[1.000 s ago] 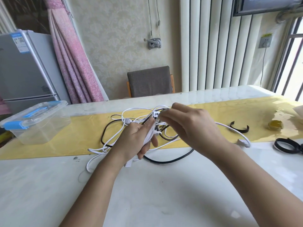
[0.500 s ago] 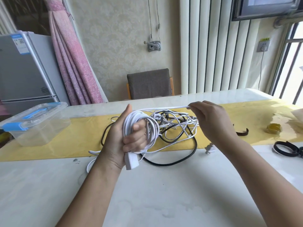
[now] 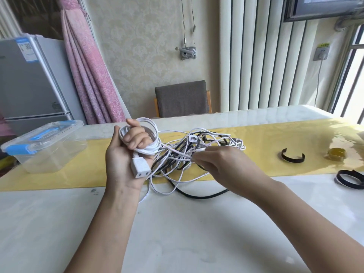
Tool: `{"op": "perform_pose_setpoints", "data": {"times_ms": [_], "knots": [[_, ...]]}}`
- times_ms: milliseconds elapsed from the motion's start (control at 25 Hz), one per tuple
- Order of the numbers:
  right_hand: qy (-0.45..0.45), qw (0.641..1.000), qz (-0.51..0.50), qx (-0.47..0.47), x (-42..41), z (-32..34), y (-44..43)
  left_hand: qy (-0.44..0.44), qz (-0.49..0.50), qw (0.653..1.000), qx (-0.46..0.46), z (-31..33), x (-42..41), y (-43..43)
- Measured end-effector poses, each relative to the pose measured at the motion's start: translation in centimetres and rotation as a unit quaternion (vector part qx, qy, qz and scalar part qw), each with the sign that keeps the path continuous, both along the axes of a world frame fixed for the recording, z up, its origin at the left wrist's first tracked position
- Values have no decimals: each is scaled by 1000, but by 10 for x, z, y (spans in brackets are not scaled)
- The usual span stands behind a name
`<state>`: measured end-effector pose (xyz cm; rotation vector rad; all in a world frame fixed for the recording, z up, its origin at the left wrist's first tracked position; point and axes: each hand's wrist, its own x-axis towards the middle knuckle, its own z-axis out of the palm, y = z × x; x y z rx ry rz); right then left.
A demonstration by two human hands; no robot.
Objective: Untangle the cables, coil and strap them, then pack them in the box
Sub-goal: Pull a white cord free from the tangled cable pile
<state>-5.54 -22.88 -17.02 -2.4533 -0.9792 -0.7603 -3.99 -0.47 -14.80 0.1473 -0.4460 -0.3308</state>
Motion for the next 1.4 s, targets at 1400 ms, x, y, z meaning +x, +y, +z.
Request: {"op": "perform_pose_setpoints", "data": {"times_ms": [1400], "knots": [[366,867,192,278,-5,15,-2,-96,107,790,596,4,-33,-51]]}}
